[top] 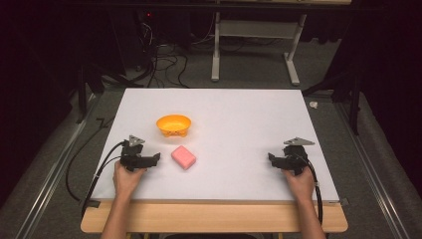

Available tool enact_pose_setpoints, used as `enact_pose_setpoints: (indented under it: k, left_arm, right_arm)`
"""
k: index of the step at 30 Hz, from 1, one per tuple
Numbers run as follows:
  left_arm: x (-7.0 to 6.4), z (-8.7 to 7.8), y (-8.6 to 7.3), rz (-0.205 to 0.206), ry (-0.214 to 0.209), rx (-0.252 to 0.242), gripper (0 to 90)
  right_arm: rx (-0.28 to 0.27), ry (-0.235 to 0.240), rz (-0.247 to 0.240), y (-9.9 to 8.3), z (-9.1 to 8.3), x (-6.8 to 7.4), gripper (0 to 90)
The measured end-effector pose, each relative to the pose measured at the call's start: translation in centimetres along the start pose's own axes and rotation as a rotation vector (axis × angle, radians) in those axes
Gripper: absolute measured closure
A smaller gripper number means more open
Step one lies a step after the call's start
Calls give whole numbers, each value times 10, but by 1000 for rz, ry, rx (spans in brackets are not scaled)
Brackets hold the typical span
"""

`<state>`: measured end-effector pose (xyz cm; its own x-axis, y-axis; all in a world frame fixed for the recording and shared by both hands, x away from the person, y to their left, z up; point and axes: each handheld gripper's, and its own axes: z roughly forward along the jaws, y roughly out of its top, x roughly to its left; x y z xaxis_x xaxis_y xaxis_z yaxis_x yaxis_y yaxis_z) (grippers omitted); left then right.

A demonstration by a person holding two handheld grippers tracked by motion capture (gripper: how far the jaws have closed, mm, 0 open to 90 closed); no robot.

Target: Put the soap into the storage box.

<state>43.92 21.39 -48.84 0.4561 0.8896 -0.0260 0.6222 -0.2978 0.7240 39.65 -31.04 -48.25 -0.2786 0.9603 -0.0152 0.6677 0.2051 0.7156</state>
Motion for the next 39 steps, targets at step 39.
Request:
enact_pose_setpoints:
  k: [39]
  left_arm:
    - [-21, -58, 9, 41, -65, -129, 99]
  right_arm:
    - [0, -1, -1, 0, 0, 0, 233]
